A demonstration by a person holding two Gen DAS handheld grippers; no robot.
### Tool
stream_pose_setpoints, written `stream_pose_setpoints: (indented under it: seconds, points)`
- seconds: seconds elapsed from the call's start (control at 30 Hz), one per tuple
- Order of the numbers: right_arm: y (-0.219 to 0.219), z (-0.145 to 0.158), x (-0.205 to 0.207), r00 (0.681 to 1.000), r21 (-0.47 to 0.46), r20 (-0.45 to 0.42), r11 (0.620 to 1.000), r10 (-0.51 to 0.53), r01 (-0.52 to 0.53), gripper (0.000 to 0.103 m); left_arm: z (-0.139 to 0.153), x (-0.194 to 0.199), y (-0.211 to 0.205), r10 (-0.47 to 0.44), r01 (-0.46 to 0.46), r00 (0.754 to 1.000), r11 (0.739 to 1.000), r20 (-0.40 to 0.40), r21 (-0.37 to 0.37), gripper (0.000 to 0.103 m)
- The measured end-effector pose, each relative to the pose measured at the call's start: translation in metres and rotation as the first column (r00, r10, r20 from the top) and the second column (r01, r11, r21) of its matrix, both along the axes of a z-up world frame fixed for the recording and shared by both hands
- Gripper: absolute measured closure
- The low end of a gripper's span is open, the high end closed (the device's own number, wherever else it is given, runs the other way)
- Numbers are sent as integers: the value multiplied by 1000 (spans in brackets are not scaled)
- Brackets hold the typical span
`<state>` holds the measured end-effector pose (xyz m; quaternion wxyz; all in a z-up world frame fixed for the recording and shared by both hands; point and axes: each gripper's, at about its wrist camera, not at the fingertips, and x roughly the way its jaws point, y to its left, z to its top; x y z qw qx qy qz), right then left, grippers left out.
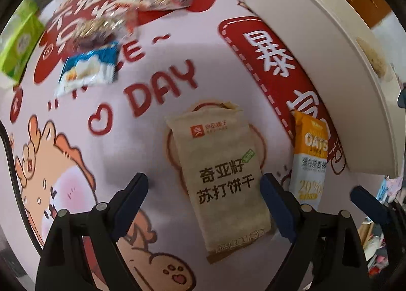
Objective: Organize snacks
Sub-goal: 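Grasp the white OATS bar with the right tool while the left tool grasps the brown cracker bag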
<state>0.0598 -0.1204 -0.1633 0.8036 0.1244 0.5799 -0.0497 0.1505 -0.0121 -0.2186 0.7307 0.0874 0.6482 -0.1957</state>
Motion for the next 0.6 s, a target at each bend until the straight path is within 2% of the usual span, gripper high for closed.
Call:
stream_pose_setpoints:
  seconds: [0.17,0.33,0.4,0.43,0.6]
  points:
    - [2,-20,14,998,13,-46,999,-32,33,24,3,0,21,30,-30,1000,999,-8,-22,21]
    - [4,-37,25,994,-25,-106,999,-41,38,46,4,3,36,62,-63,998,998,-23,-24,21]
    - [10,-36,28,995,-67,-99,998,-23,16,48,3,9,37,68,-69,997,997,-35,-27,21]
    - [12,-36,28,995,-82,-98,997,-21,13,54,3,11,37,73,-75,996,997,-44,-28,21]
    - [17,-38,24,996,-124,-88,992,4,-15,59,1,20,40,94,-96,991,995,-100,-22,21]
